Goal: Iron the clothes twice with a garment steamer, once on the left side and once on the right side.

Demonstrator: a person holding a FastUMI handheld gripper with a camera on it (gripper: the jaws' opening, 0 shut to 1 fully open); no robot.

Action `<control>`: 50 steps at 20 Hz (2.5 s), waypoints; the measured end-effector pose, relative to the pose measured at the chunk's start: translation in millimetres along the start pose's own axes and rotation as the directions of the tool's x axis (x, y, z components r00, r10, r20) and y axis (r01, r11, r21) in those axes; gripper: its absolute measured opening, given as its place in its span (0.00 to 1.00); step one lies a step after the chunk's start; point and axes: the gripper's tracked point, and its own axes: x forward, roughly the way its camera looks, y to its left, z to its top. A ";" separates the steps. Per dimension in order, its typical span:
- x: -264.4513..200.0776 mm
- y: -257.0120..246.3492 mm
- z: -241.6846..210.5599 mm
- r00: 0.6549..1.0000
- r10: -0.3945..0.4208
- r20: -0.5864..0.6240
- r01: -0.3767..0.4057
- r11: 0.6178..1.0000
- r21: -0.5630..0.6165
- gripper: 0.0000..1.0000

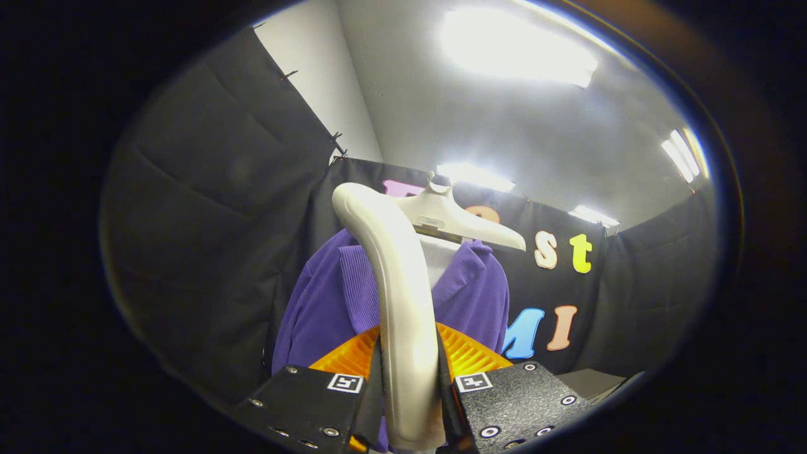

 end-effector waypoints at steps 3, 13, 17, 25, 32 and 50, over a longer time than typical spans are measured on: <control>24.4 18.5 3.7 1.000 -0.010 -0.001 0.010 0.999 -0.033 0.39; 37.9 46.1 -60.5 0.994 -0.008 -0.106 -0.004 0.994 -0.107 0.39; 23.3 52.6 -97.4 0.987 0.005 -0.160 -0.025 0.992 -0.124 0.39; -12.6 61.6 -156.2 0.979 0.006 -0.203 -0.039 0.986 -0.162 0.39; -40.1 74.6 -222.5 0.948 0.024 -0.318 -0.081 0.983 -0.166 0.39; -111.0 90.1 -356.5 0.858 0.091 -0.505 -0.242 0.940 -0.241 0.39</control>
